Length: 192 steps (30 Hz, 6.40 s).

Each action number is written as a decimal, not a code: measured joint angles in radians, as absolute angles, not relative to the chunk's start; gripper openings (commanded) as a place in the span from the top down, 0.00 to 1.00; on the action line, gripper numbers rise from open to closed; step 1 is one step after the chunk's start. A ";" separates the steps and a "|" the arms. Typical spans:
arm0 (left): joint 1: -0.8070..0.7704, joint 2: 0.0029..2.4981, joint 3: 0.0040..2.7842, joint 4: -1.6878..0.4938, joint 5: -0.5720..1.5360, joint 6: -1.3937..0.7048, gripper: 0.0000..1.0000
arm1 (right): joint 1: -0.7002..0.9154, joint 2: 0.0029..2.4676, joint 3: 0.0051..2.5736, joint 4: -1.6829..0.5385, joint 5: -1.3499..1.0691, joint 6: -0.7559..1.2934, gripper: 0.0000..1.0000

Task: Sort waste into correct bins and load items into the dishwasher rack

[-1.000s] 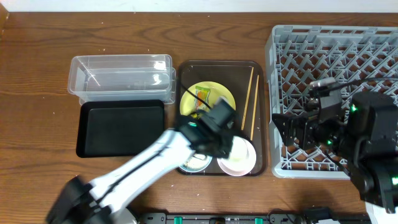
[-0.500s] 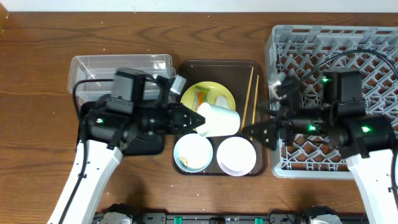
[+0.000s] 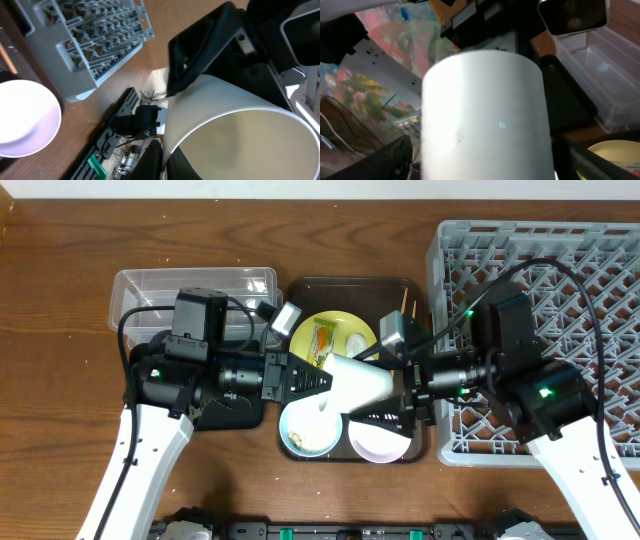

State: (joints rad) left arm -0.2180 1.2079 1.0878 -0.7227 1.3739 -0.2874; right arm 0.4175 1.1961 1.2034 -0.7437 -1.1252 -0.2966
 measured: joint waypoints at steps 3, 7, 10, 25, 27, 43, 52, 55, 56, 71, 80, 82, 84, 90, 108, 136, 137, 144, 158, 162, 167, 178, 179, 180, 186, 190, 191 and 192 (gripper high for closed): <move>-0.218 1.208 1.088 -0.705 1.390 -0.287 0.92 | 0.423 1.196 1.203 -0.746 -1.118 -0.293 0.09; -0.218 1.208 1.088 -0.698 1.401 -0.287 0.93 | 0.423 1.196 1.203 -0.761 -1.100 -0.292 0.14; -0.213 1.208 1.088 -0.698 1.406 -0.286 0.93 | 0.422 1.196 1.203 -0.773 -1.087 -0.291 0.30; -0.199 1.208 1.087 -0.696 1.411 -0.276 0.51 | 0.403 1.184 1.203 -0.767 -1.076 -0.282 0.57; -0.199 1.208 1.088 -0.697 1.412 -0.278 0.44 | 0.368 1.173 1.203 -0.783 -1.063 -0.278 0.58; -0.198 1.208 1.088 -0.886 1.064 -0.280 0.35 | -0.101 1.086 1.207 -1.270 -0.133 0.258 0.57; -0.198 1.208 1.088 -0.895 0.989 -0.280 0.34 | -0.104 1.267 1.207 -1.308 0.046 0.346 0.54; -0.198 1.208 1.088 -0.905 0.986 -0.280 0.34 | -0.104 1.347 1.207 -1.297 0.043 0.352 0.53; -0.198 1.208 1.088 -0.909 0.984 -0.280 0.34 | -0.104 1.382 1.207 -1.297 0.031 0.352 0.53; -0.198 1.208 1.088 -0.916 0.959 -0.279 0.27 | -0.102 1.418 1.237 -1.260 -0.112 0.310 0.05; -0.342 1.208 1.087 -0.935 0.649 -0.290 0.27 | -0.061 1.192 1.256 -1.079 -0.340 0.169 0.09; -0.400 1.210 1.083 -0.935 0.541 -0.313 0.27 | -0.048 1.168 1.257 -1.051 -0.373 0.154 0.09; -0.455 1.218 1.071 -0.934 0.442 -0.342 0.27 | -0.035 1.155 1.258 -1.036 -0.389 0.146 0.09; -0.603 1.331 1.038 -0.855 0.253 -0.422 0.31 | 0.003 1.152 1.258 -1.026 -0.416 0.135 0.09; -0.761 1.719 1.037 -0.647 0.089 -0.657 0.62 | 0.041 1.153 1.258 -1.021 -0.423 0.125 0.09; -0.761 1.643 1.037 -0.644 -0.097 -0.682 0.43 | 0.041 1.153 1.258 -1.030 -0.415 0.125 0.08; -0.761 1.662 1.037 -0.639 -0.103 -0.682 0.44 | 0.041 1.153 1.258 -1.032 -0.415 0.125 0.08; -0.761 1.724 1.038 -0.609 -0.072 -0.681 0.44 | 0.041 1.153 1.258 -1.045 -0.415 0.125 0.08; -0.765 1.724 1.039 -0.627 0.031 -0.676 0.94 | 0.041 1.153 1.258 -1.046 -0.415 0.125 0.07; -0.765 1.717 1.043 -0.641 0.027 -0.675 0.94 | 0.041 1.153 1.258 -1.046 -0.415 0.125 0.06; -0.765 1.687 1.055 -0.706 0.027 -0.673 0.94 | 0.041 1.153 1.258 -1.046 -0.415 0.125 0.06; -0.592 1.333 1.105 -0.872 0.128 -0.551 0.94 | 0.041 1.153 1.258 -1.045 -0.414 0.125 0.06; -0.533 1.300 1.108 -0.874 0.169 -0.522 0.94 | 0.041 1.153 1.258 -1.046 -0.415 0.125 0.06; -0.484 1.278 1.109 -0.875 0.211 -0.500 0.94 | 0.041 1.153 1.258 -1.045 -0.414 0.125 0.06; -0.072 1.251 1.107 -0.898 0.587 -0.289 0.94 | 0.041 1.153 1.258 -1.047 -0.414 0.125 0.06; 0.129 1.295 1.066 -0.906 0.860 -0.143 0.94 | 0.041 1.153 1.258 -1.051 -0.414 0.125 0.06; 0.174 1.316 1.054 -0.916 0.939 -0.102 0.94 | 0.041 1.153 1.258 -1.051 -0.414 0.125 0.06; 0.212 1.341 1.039 -0.923 1.021 -0.061 0.94 | 0.041 1.153 1.258 -1.051 -0.414 0.125 0.06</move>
State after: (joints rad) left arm 0.2123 1.3415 1.0389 -0.9226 1.0214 -0.0612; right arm 0.0410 1.1526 1.2575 -1.0508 -0.4141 0.1246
